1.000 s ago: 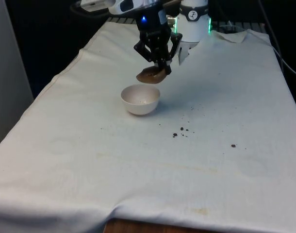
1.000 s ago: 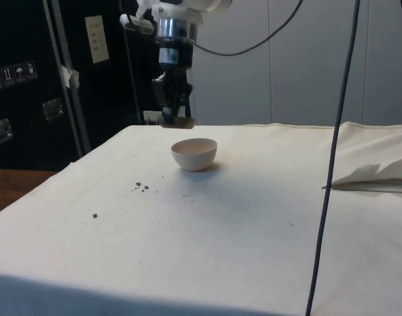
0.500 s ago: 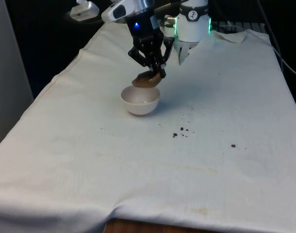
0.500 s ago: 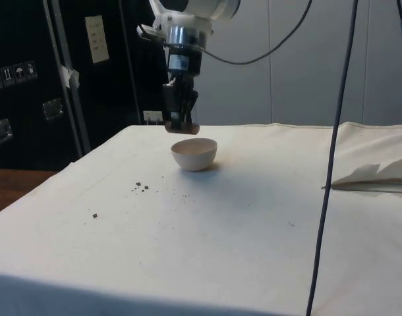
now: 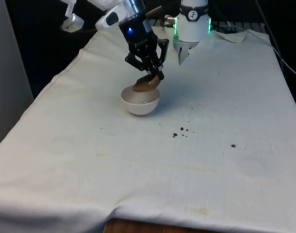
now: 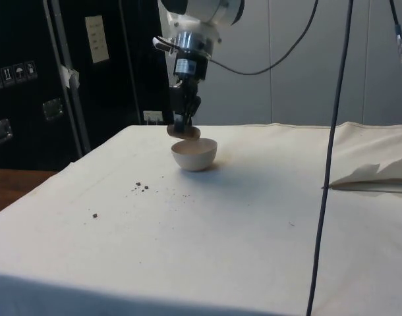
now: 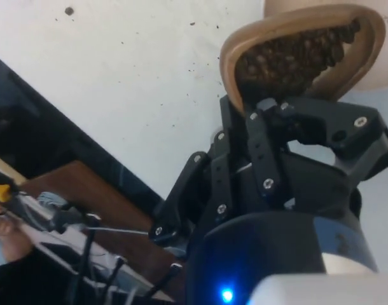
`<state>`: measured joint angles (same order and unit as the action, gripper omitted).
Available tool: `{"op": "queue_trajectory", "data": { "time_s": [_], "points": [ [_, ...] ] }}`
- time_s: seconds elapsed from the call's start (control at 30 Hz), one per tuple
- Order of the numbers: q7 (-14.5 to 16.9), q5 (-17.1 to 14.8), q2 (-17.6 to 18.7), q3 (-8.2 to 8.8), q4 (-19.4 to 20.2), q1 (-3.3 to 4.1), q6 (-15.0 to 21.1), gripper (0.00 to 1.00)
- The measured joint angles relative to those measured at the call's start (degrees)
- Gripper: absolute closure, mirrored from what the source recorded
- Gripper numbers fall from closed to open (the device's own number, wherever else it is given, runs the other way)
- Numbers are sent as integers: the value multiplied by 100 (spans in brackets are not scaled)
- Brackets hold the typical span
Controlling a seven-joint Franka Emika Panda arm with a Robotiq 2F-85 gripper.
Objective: Pour the coffee beans from the cup into the bowl.
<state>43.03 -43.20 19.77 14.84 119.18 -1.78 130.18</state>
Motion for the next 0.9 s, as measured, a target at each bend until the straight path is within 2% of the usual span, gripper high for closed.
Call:
{"op": "queue_trajectory", "data": {
  "time_s": [0.1,0.4,0.7,0.9],
  "points": [
    [63,-46,6,29,-11,0,-40,100],
    [590,-453,52,269,-109,-23,-516,100],
    [871,-710,115,430,-201,-34,-900,100],
    [1129,-957,229,619,-327,-46,-1341,100]
  ]
}}
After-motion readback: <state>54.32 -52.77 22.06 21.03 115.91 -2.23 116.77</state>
